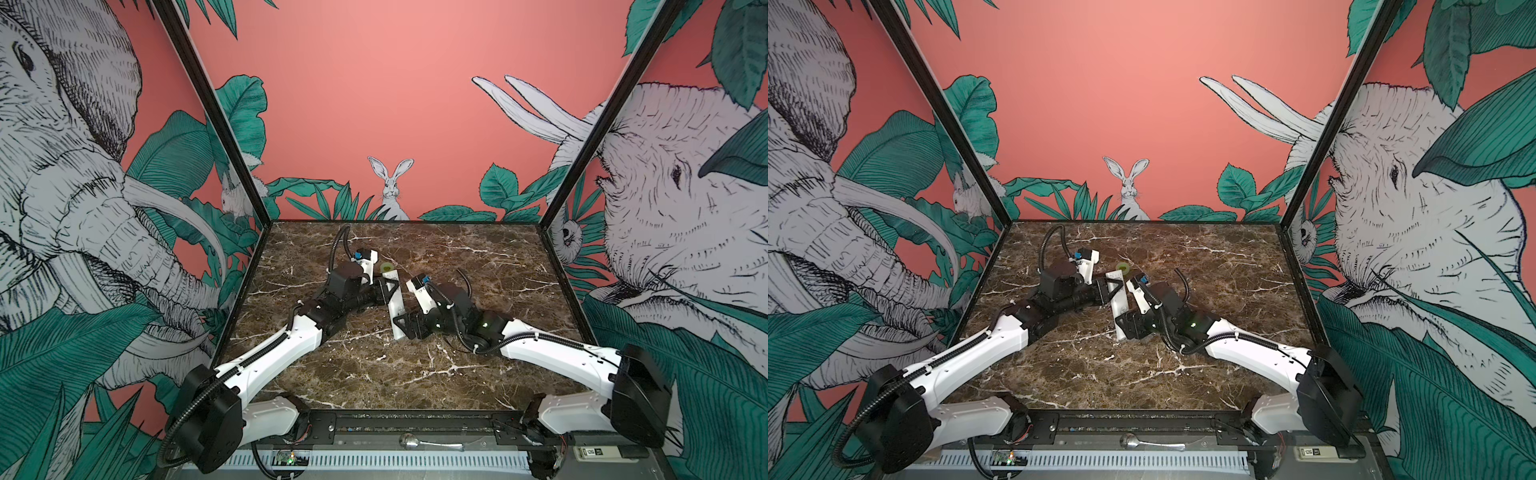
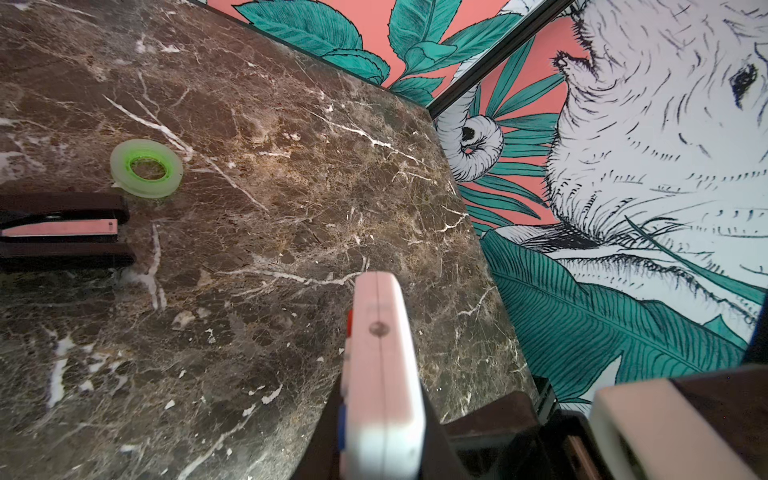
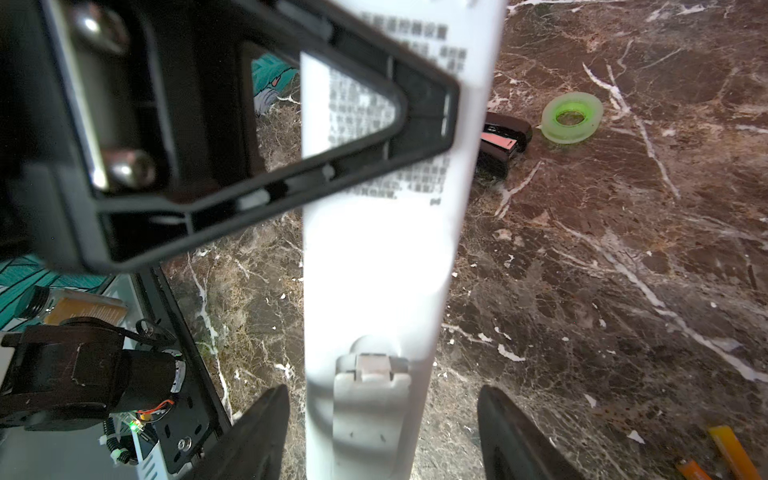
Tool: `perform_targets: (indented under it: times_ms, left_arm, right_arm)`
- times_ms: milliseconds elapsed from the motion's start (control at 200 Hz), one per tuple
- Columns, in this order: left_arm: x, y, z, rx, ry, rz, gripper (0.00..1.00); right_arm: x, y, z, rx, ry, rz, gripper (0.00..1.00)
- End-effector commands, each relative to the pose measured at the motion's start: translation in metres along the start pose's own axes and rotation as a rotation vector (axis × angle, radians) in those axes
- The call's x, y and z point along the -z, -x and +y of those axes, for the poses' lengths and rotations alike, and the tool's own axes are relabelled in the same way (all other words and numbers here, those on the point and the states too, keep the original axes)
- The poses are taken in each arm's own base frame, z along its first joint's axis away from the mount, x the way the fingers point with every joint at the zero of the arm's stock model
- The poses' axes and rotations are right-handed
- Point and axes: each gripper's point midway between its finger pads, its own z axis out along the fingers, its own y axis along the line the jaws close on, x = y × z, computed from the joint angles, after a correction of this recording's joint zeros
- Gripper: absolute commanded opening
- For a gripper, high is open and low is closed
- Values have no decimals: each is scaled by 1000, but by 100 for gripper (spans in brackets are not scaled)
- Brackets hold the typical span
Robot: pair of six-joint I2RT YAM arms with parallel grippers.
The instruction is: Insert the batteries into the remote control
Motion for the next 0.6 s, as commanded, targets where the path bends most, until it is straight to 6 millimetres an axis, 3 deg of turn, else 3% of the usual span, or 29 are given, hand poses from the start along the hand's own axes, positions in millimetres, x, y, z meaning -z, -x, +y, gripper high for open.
perform_targets:
  times_ms: [0,595]
  left_arm:
    - [2,3,-5,-15,-4,-9,0]
    - [1,3,-7,-19,-14,-5,0]
  right_arm:
    - [0,16,7,-6,27,-51,70]
    - [-4,15,8,-10,38,-46,50]
